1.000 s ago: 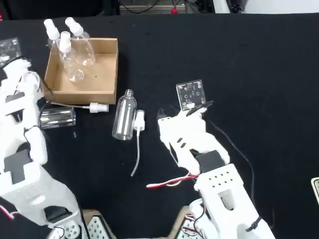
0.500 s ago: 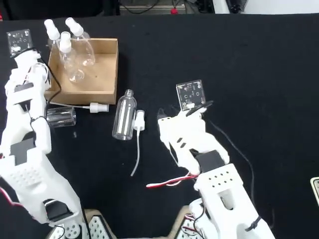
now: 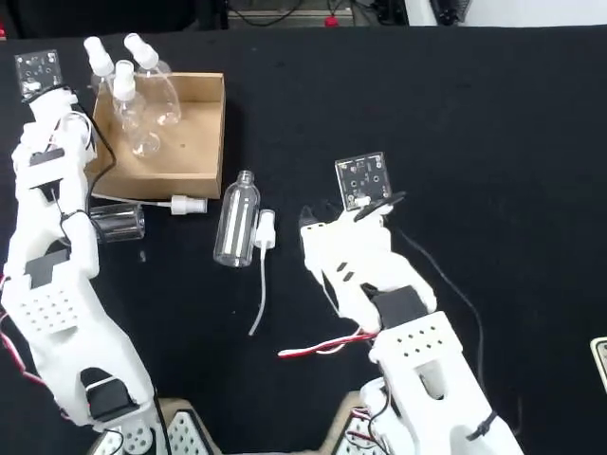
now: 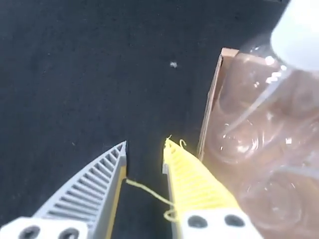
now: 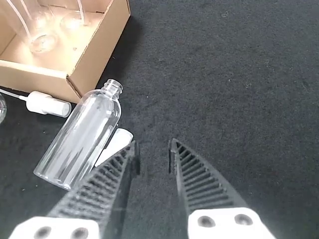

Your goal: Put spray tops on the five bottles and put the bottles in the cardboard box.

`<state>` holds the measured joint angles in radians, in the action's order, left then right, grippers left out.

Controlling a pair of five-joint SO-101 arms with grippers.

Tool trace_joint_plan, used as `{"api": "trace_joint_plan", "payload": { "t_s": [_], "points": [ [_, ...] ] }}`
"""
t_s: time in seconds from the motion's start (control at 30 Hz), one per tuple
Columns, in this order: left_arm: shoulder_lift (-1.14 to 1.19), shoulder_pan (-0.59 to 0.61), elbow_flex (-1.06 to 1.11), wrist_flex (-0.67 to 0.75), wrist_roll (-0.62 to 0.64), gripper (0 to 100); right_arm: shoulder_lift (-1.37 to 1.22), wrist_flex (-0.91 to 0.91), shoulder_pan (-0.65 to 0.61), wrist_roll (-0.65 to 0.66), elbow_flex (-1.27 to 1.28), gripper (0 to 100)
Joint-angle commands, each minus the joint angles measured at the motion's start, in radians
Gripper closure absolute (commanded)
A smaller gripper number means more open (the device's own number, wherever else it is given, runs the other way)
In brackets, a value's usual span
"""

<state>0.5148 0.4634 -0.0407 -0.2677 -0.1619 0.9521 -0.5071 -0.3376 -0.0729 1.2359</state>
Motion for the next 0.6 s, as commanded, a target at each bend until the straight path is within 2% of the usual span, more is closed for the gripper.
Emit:
{"api": "trace_joint_plan", "payload": {
  "t_s": [0.0,0.27,0.43,0.57],
  "points": [
    [-0.021,-0.016,-0.088,-0.089,-0.006,88,0.013,0.025,0.015,0.008,-0.005,90.0],
    [-0.049,0.004,-0.122,-0.176,-0.006,88,0.013,0.025,0.015,0.008,-0.005,90.0],
    [-0.170,0.061,-0.128,-0.313,-0.011,88,0.013,0.025,0.015,0.008,-0.005,90.0],
    [-0.269,0.102,-0.120,-0.477,-0.052,88,0.013,0.025,0.015,0.008,-0.005,90.0]
  ]
}}
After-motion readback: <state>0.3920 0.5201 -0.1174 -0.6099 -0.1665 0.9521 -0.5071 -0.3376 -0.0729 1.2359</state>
